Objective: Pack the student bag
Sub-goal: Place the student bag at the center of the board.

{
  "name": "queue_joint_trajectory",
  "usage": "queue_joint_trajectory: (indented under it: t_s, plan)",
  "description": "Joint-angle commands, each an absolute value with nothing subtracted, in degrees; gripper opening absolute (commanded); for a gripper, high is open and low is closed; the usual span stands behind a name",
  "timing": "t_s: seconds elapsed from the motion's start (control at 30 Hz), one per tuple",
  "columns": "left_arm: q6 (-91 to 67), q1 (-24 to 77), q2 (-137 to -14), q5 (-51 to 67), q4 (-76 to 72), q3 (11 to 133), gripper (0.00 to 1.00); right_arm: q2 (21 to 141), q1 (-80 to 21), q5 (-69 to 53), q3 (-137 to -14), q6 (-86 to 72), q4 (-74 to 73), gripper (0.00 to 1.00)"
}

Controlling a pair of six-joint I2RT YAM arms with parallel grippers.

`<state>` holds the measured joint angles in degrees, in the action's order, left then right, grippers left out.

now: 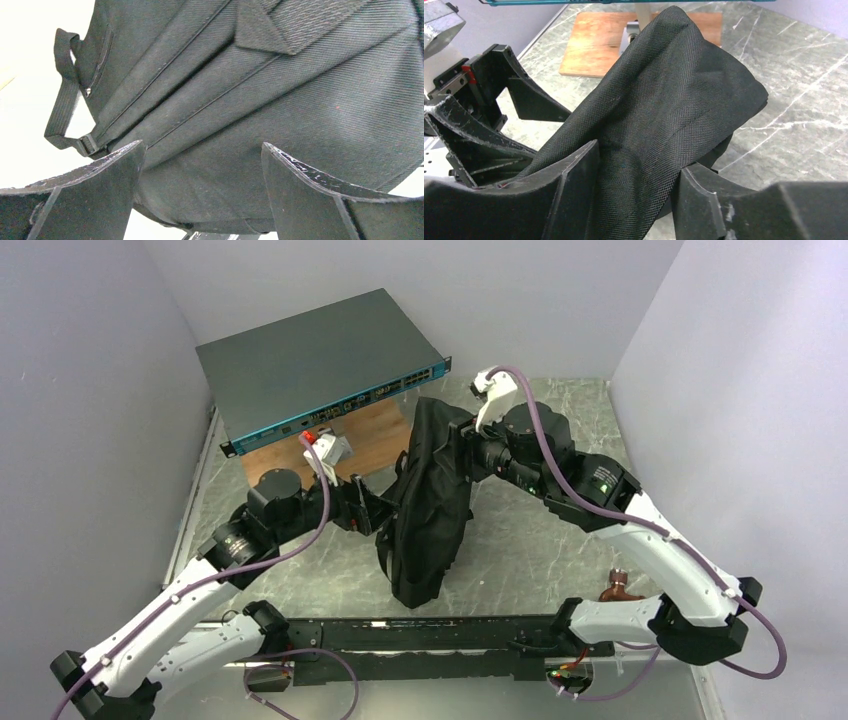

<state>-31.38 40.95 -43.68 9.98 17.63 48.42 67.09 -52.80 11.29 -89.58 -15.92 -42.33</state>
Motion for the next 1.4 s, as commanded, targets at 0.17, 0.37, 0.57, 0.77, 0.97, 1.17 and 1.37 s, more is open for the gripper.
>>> queue_joint_trajectory:
  t_s: [0.17,0.37,0.57,0.77,0.97,1.17,1.37]
  plan:
    - [-30.97,41.01,-41.14,10.76,14.21,51.44,0.93,69.91,-52.80,9.79,-95.81,-16.09,-40.29,0.92]
    - [-28.57,41.01,-39.84,8.86,17.42,53.19,0.96,68.28,-52.79,12.05,-96.01,-16.28,-42.40,1.00]
    - [-26.98,41.04,-39.18,8.90,19.40,57.53,0.98,65.27,-52.82,10.70,-96.74,-19.02,-43.43,1.00]
    - [-26.90,41.00,-42.83,14.27,17.59,61.88,1.00,61.56,-52.74,14.31,-93.45,-21.09,-43.08,1.00]
    - [-29.26,41.17,-51.79,25.47,10.11,65.53,0.96,61.87,-52.73,14.17,-91.28,-21.62,-41.51,0.96]
    - [-28.93,44.53,-61.39,28.43,8.21,68.86,0.96,64.95,-52.73,11.08,-88.13,-21.77,-37.76,0.81]
    - [-25.34,49.64,-61.85,22.32,9.42,68.27,0.92,68.12,-50.50,30.76,-91.33,-26.43,-44.20,0.49]
